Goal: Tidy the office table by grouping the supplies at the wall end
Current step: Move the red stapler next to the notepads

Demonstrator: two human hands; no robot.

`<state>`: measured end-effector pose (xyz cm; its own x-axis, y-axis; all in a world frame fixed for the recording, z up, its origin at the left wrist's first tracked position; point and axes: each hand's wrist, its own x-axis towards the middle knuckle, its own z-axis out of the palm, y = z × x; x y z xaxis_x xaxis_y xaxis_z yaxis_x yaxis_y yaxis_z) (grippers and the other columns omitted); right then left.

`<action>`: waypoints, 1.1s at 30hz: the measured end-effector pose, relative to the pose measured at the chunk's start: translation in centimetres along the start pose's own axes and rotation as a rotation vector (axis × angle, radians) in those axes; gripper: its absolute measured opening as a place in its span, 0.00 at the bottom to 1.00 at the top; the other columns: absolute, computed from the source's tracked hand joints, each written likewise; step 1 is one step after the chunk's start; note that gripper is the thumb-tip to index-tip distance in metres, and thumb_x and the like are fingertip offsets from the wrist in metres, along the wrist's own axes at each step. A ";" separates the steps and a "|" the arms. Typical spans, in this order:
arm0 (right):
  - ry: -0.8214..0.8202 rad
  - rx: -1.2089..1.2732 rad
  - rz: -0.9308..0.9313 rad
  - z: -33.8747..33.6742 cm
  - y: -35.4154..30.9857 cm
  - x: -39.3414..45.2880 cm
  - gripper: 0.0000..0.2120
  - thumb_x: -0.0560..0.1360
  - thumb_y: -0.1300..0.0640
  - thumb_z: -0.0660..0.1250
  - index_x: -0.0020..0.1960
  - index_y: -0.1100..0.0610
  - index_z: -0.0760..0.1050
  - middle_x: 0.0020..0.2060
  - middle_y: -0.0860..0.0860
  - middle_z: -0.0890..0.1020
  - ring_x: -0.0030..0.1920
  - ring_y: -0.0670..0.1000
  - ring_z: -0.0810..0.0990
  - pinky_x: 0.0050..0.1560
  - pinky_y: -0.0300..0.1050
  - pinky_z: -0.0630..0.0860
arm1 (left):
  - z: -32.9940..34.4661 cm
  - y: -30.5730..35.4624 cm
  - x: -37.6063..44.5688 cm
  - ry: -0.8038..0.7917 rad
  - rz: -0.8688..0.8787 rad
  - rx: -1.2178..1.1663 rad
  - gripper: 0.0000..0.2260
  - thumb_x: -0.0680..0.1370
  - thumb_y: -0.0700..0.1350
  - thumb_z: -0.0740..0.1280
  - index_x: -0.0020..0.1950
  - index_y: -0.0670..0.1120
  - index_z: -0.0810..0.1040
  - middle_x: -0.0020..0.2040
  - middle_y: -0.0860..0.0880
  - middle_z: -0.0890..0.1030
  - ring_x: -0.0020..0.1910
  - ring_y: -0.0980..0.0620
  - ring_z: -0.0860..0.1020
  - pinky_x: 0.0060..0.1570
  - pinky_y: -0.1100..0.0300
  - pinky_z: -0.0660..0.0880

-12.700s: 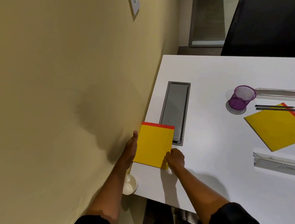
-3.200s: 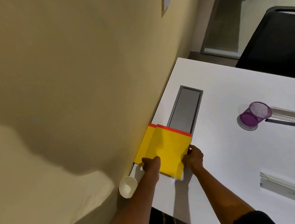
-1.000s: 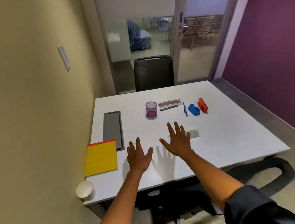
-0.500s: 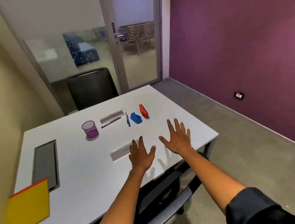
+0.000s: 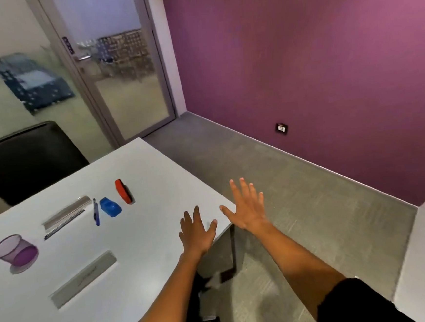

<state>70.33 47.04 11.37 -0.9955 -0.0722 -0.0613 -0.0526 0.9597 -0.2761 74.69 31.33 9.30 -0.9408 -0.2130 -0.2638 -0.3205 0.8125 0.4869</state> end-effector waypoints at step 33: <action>-0.187 -0.116 -0.230 -2.5 17.5 58.1 0.41 0.75 0.31 0.51 0.77 0.47 0.35 0.78 0.54 0.39 0.77 0.60 0.42 0.74 0.63 0.44 | 6.3 24.6 50.5 0.017 -0.261 -0.047 0.36 0.77 0.66 0.56 0.78 0.53 0.47 0.79 0.42 0.44 0.77 0.40 0.42 0.73 0.38 0.45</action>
<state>11.36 60.33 5.40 -0.9250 -0.3298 -0.1885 -0.2944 0.9360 -0.1928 20.02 44.00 2.69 -0.8271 -0.4215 -0.3717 -0.5570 0.7031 0.4421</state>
